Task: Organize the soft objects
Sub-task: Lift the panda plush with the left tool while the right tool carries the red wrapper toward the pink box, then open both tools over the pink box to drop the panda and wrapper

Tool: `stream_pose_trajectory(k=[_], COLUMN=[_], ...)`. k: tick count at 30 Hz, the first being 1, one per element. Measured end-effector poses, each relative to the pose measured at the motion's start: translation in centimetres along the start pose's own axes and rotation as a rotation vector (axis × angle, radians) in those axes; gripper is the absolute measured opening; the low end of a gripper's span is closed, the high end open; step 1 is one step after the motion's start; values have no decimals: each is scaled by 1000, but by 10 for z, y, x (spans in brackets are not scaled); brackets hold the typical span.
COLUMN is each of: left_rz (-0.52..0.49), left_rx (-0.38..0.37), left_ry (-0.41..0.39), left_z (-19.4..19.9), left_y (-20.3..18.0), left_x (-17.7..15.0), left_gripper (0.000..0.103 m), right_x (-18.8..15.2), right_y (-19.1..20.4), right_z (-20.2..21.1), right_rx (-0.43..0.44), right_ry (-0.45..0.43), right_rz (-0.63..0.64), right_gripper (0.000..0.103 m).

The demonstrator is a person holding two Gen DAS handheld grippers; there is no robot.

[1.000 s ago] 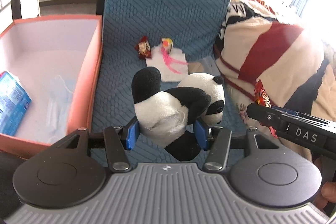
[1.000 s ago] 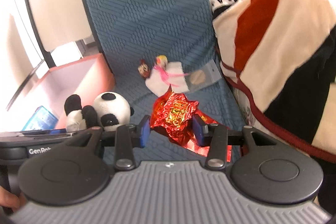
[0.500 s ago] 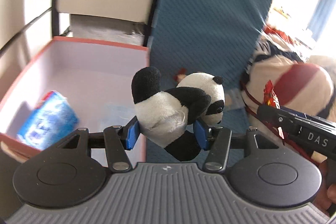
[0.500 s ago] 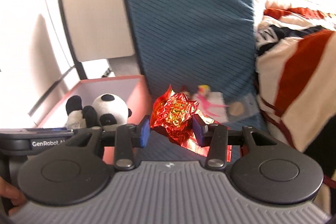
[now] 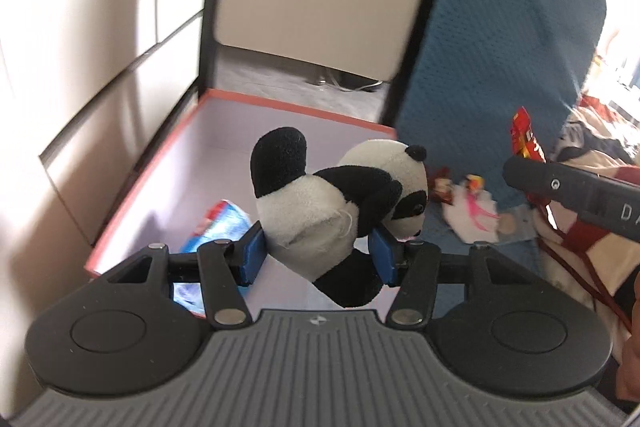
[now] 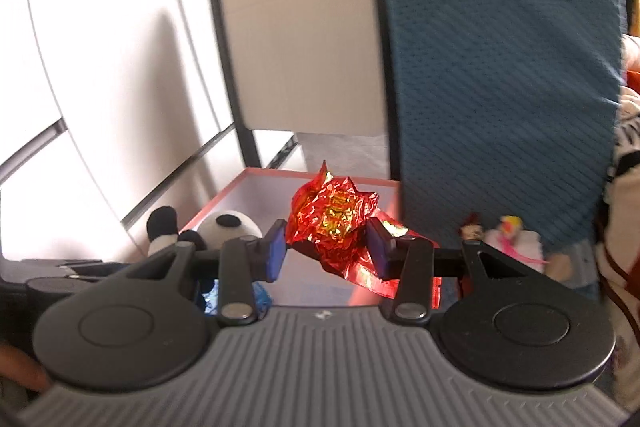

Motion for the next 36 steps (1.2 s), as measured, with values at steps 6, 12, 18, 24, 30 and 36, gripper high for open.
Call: stream_pose_trajectory(k=[6, 12, 18, 24, 30, 36], left_rz=[43, 63, 67, 115, 153, 158], left_rx=[19, 6, 33, 44, 53, 82], left_ry=[35, 95, 173, 243, 276, 285], left_z=[-10, -29, -58, -79, -91, -86], left_y=[29, 48, 60, 76, 87, 91], left_x=[-1, -3, -11, -27, -35, -35], left_gripper=[60, 60, 60, 60, 63, 76], right_x=[-6, -17, -39, -58, -67, -62], right_y=[13, 10, 14, 19, 19, 20], right_z=[-35, -62, -99, -126, -139, -135], right_rx=[21, 2, -28, -43, -37, -28], right_ry=[90, 162, 254, 330, 363, 354], right_rz=[21, 25, 54, 90, 70, 78], right_gripper=[46, 46, 46, 46, 48, 71])
Point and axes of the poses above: each gripper's, at about its wrist camera, not at the fingertips, and z roughly against the way its jaws point, y to its left, x to its top, the point moved 7 cm from there along -z, roughly the way its jaws point, and after that the axes turned 8 degrees about -z, right-handed, at the moved point
